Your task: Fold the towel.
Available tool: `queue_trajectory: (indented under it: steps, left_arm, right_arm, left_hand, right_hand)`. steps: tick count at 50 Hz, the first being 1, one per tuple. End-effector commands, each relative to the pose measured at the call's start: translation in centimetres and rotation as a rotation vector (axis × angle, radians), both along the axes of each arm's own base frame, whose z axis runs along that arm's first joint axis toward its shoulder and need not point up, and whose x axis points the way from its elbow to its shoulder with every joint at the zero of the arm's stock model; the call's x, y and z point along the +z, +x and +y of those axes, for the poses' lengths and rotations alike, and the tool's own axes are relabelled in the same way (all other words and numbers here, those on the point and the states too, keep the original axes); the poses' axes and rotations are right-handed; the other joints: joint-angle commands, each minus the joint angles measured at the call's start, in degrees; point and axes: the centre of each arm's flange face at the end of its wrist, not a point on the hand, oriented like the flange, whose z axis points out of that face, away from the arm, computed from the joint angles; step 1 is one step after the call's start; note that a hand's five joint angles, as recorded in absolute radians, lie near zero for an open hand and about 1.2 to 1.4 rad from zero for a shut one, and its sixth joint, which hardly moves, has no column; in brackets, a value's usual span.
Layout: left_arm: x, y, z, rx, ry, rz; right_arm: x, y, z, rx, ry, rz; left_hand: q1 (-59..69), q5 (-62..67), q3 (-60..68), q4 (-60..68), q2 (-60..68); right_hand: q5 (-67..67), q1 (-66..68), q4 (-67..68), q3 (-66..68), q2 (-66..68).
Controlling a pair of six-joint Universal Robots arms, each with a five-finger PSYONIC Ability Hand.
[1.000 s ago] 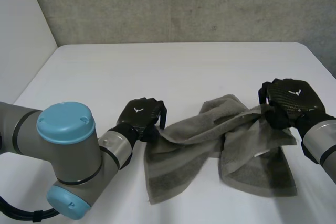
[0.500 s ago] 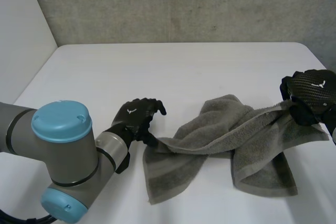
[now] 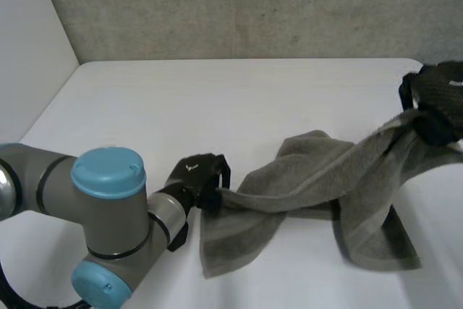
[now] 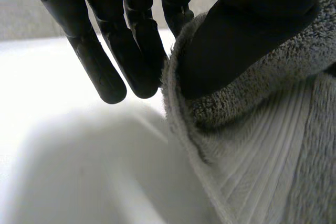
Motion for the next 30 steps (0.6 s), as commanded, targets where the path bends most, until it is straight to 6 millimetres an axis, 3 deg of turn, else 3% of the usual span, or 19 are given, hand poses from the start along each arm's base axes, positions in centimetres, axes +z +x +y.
queue_trajectory:
  steps: [1, 2, 4, 5, 7, 8, 10, 11, 15, 19, 21, 22, 23, 24, 26, 27, 28, 29, 30]
  left_arm:
    - [7.7, 0.6, -0.5, 0.022, -0.180, 0.113]
    - [7.7, 0.6, -0.5, 0.022, -0.181, 0.113]
    - [12.3, 1.8, -0.7, 0.053, -0.289, 0.180]
    - [12.3, 1.8, -0.7, 0.053, -0.289, 0.181]
    - [17.3, 3.3, -0.5, 0.081, -0.410, 0.225]
    - [17.4, 3.3, -0.5, 0.081, -0.411, 0.225]
    - [21.5, 4.8, 0.5, 0.096, -0.511, 0.204]
    - [21.5, 4.8, 0.5, 0.096, -0.511, 0.204]
    - [24.8, 5.6, 1.3, 0.099, -0.580, 0.119]
    - [24.8, 5.7, 1.5, 0.085, -0.571, 0.029]
    - [23.8, 5.5, 1.0, 0.073, -0.545, -0.029]
    - [22.1, 5.1, 0.3, 0.057, -0.505, -0.098]
    - [20.4, 4.7, -0.6, 0.041, -0.469, -0.157]
    - [20.4, 4.6, -0.6, 0.040, -0.468, -0.158]
    - [16.8, 3.8, -1.9, 0.005, -0.397, -0.253]
    - [16.8, 3.8, -1.9, 0.005, -0.397, -0.253]
    - [15.0, 3.4, -2.7, -0.010, -0.363, -0.293]
    - [14.9, 3.4, -2.7, -0.010, -0.363, -0.294]
    - [13.0, 3.1, -3.4, -0.023, -0.323, -0.328]
  right_arm:
    - [5.2, 0.0, -0.3, -0.002, -0.129, -0.003]
    - [6.3, 0.0, -0.2, 0.000, -0.148, -0.002]
    - [7.4, 0.0, -0.1, 0.000, -0.165, -0.001]
    - [7.5, 0.0, -0.1, 0.000, -0.165, -0.001]
    - [9.4, 0.0, 0.2, 0.005, -0.188, 0.005]
    - [9.4, 0.0, 0.2, 0.005, -0.188, 0.005]
    - [11.3, 0.0, 0.5, 0.006, -0.222, 0.029]
    - [11.3, 0.0, 0.5, 0.006, -0.222, 0.029]
    - [12.6, -0.3, 0.3, 0.005, -0.249, 0.113]
    - [11.6, -0.4, -0.8, 0.010, -0.206, 0.187]
    - [9.3, -0.1, -2.1, 0.036, -0.116, 0.244]
    - [9.3, -0.1, -2.1, 0.036, -0.116, 0.244]
    - [7.8, 0.0, -2.9, 0.046, -0.059, 0.265]
    - [7.8, 0.0, -2.9, 0.046, -0.059, 0.265]
    - [4.7, 0.7, -4.2, 0.083, 0.044, 0.296]
    - [4.7, 0.7, -4.2, 0.083, 0.044, 0.296]
    - [3.3, 1.4, -4.6, 0.110, 0.083, 0.306]
    - [2.1, 2.2, -4.9, 0.132, 0.120, 0.313]
    - [2.1, 2.2, -4.9, 0.132, 0.120, 0.313]
  left_hand:
    - [12.97, 12.16, 11.72, 11.68, 11.64]
    - [12.97, 12.16, 11.72, 11.68, 11.64]
    - [12.97, 12.16, 11.72, 11.68, 11.64]
    - [12.97, 12.16, 11.72, 11.68, 11.64]
    - [12.97, 12.16, 11.72, 11.68, 11.64]
    - [12.97, 12.16, 11.72, 11.68, 11.64]
    - [12.97, 12.16, 11.72, 11.68, 11.64]
    - [12.97, 12.16, 11.72, 11.68, 11.64]
    - [12.97, 12.16, 11.72, 11.68, 11.64]
    - [12.97, 12.16, 11.72, 11.68, 11.64]
    - [12.97, 12.16, 11.72, 11.68, 11.64]
    - [12.97, 12.16, 11.72, 11.68, 11.64]
    - [12.97, 12.16, 11.72, 11.68, 11.64]
    - [12.97, 12.16, 11.72, 11.68, 11.64]
    - [12.97, 12.16, 11.72, 11.68, 11.64]
    - [12.97, 12.16, 11.72, 11.68, 11.64]
    - [12.97, 12.16, 11.72, 11.68, 11.64]
    - [12.97, 12.16, 11.72, 11.68, 11.64]
    - [12.97, 12.16, 11.72, 11.68, 11.64]
  right_hand:
    - [13.48, 25.49, 11.82, 12.37, 12.59]
    - [13.48, 25.49, 11.82, 12.37, 12.59]
    - [13.48, 25.49, 11.82, 12.37, 12.59]
    - [13.48, 25.49, 11.82, 12.37, 12.59]
    - [13.48, 25.49, 11.82, 12.37, 12.59]
    - [13.48, 25.49, 11.82, 12.37, 12.59]
    - [13.48, 25.49, 11.82, 12.37, 12.59]
    - [13.48, 25.49, 11.82, 12.37, 12.59]
    - [13.48, 25.49, 11.82, 12.37, 12.59]
    - [13.48, 25.49, 11.82, 12.37, 12.59]
    - [13.48, 25.49, 11.82, 12.37, 12.59]
    - [13.48, 25.49, 11.82, 12.37, 12.59]
    - [13.48, 25.49, 11.82, 12.37, 12.59]
    - [13.48, 25.49, 11.82, 12.37, 12.59]
    - [13.48, 25.49, 11.82, 12.37, 12.59]
    - [13.48, 25.49, 11.82, 12.37, 12.59]
    - [13.48, 25.49, 11.82, 12.37, 12.59]
    - [13.48, 25.49, 11.82, 12.37, 12.59]
    - [13.48, 25.49, 11.82, 12.37, 12.59]
